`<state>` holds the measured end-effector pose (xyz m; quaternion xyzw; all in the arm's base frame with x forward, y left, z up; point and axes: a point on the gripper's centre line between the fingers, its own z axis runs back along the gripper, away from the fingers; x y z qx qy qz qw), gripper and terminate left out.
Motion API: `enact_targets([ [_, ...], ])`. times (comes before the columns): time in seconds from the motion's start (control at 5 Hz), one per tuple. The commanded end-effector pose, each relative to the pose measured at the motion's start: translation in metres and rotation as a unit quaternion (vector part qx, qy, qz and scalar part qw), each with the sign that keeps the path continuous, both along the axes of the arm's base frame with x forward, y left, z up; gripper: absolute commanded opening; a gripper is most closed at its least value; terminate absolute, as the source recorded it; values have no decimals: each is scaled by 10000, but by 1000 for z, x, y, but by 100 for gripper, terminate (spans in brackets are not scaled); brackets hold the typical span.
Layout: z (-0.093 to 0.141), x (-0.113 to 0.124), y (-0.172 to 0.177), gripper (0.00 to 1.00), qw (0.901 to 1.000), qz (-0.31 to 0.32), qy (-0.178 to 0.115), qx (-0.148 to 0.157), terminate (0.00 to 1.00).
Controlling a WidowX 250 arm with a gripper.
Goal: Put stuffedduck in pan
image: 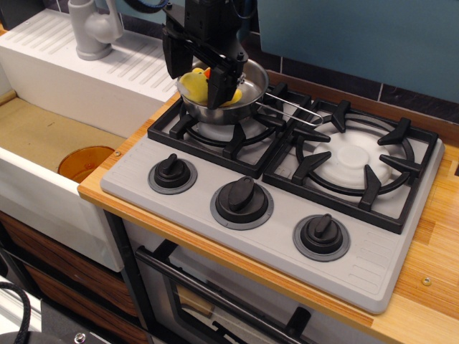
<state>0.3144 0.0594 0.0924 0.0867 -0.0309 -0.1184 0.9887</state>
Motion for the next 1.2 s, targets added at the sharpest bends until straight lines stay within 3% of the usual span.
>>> enact_targets([
  [0.0,31,0,-18,100,9982,-121,-543,-203,0],
  [0.6,43,15,-25,100,9988,-284,-378,-135,0],
  [0.8,35,16,-25,100,9990,-255,-344,140,0],
  [1.0,30,14,-24,100,9995,-251,-191,86,100],
])
